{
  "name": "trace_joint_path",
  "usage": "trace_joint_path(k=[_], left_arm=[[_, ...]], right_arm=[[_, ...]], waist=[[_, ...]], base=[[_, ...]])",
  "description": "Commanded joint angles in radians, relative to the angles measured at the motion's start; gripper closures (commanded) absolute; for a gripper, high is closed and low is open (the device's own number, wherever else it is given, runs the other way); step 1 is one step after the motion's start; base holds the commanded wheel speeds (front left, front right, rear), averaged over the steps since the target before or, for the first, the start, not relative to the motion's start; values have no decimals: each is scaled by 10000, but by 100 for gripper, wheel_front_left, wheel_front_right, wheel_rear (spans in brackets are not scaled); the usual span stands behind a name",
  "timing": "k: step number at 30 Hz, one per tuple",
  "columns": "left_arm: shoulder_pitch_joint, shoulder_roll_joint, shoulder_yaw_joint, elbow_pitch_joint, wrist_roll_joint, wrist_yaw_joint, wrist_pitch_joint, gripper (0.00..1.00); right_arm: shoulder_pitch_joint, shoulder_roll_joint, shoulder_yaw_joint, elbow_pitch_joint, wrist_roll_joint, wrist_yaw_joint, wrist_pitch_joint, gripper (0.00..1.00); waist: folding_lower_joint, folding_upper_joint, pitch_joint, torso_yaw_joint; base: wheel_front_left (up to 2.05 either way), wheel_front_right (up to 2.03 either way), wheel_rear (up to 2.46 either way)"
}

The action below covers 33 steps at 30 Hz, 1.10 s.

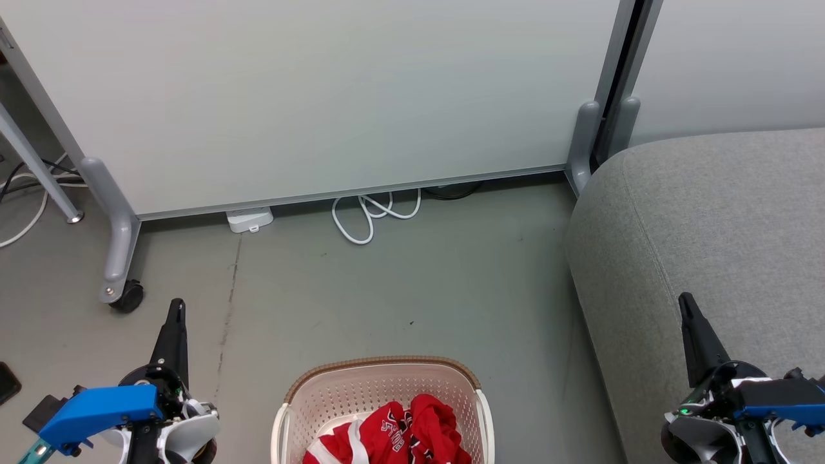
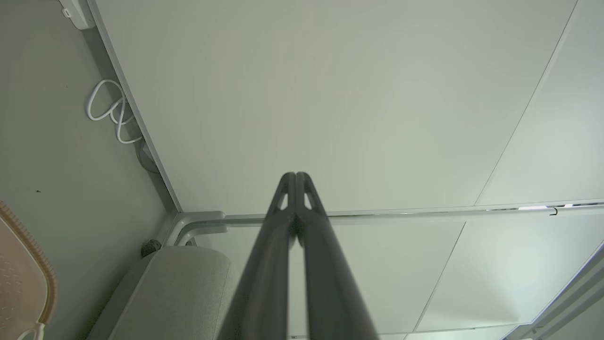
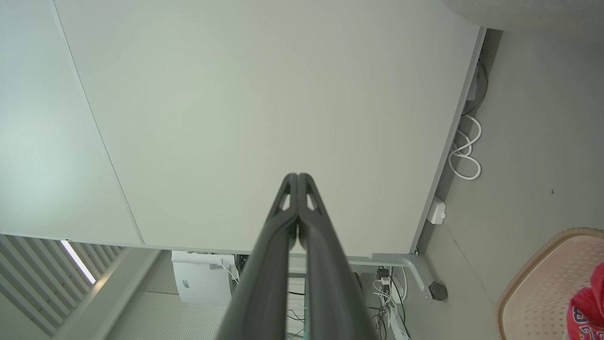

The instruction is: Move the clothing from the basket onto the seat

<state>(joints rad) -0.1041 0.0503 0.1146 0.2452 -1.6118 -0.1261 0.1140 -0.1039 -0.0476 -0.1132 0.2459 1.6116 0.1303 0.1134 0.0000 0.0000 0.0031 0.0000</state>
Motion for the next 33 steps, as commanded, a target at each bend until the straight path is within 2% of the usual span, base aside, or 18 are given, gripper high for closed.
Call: trace_joint_path(k=[1, 25, 26, 33], left_arm=[[-99, -10, 16, -41, -24, -94, 27, 100], [-99, -10, 16, -41, -24, -94, 27, 100], [0, 0, -1, -1, 0, 0, -2, 0], [322, -48, -144, 250, 47, 19, -197, 0]], right_arm=[[-106, -53, -9, -30, 28, 8, 25, 100], [-106, -53, -9, -30, 28, 8, 24, 100], [0, 0, 1, -1, -1, 0, -2, 0], [279, 60, 128, 224, -30, -14, -190, 0]], waist=[[0, 0, 0, 0], [0, 0, 0, 0], [0, 0, 0, 0], [3, 0, 1, 2]], base=[[0, 0, 0], [0, 0, 0], [0, 0, 0], [0, 0, 0]])
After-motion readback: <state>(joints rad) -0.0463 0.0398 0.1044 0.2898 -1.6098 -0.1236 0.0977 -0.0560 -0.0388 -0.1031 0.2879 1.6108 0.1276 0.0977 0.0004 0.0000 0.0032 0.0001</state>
